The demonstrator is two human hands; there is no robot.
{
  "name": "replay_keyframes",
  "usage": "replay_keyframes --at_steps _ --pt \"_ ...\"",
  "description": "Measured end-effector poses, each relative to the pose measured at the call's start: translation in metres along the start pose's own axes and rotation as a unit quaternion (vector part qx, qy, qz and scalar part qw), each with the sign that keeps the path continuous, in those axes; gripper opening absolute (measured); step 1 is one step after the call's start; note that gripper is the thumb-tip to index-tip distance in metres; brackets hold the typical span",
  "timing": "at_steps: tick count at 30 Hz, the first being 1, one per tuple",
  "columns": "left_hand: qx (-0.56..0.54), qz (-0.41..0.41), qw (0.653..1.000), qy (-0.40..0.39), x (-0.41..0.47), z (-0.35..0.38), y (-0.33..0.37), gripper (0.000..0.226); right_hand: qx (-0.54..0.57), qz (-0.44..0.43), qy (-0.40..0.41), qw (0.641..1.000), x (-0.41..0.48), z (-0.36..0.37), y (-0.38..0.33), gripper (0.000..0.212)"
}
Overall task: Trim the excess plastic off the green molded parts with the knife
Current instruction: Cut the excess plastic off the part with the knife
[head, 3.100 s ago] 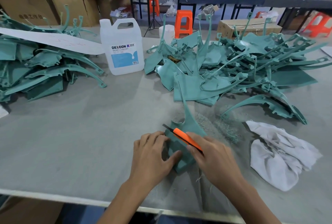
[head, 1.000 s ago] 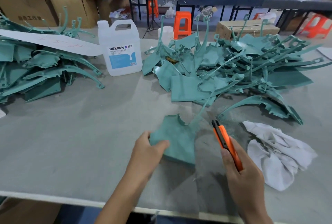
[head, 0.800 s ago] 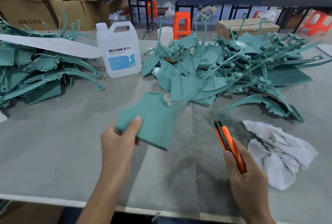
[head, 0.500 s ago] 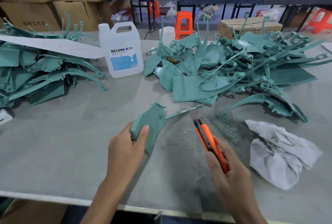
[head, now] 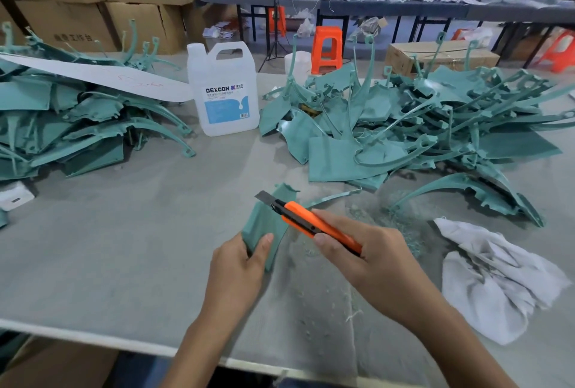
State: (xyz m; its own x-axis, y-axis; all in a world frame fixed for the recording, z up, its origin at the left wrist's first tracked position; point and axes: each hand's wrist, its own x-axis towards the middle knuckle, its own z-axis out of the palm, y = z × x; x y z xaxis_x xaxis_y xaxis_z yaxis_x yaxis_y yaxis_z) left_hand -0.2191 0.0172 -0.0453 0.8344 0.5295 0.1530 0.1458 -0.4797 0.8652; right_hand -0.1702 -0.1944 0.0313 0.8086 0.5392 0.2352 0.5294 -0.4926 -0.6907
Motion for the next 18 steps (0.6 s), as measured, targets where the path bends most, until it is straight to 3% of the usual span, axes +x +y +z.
replay_keyframes --at_steps 5,10,13,15,18 --pt "0.0 0.009 1.0 -0.005 -0.001 0.001 -0.001 0.035 -0.059 -0.02 -0.038 0.997 0.014 -0.023 -0.001 0.039" --pt "0.012 0.022 1.0 -0.01 -0.002 -0.001 0.002 0.034 -0.173 0.004 -0.058 0.983 0.045 -0.046 0.001 0.024" --pt "0.026 0.019 0.999 -0.005 -0.002 0.0 0.001 0.045 -0.254 -0.019 -0.05 0.966 0.058 -0.052 -0.003 0.022" --pt "0.038 0.014 0.999 -0.007 -0.002 0.001 0.002 0.046 -0.228 -0.05 -0.036 0.972 0.058 -0.053 -0.009 0.026" --pt "0.045 0.012 0.999 -0.007 -0.003 0.003 0.005 0.044 -0.15 -0.075 -0.096 0.981 0.05 -0.053 -0.018 0.028"
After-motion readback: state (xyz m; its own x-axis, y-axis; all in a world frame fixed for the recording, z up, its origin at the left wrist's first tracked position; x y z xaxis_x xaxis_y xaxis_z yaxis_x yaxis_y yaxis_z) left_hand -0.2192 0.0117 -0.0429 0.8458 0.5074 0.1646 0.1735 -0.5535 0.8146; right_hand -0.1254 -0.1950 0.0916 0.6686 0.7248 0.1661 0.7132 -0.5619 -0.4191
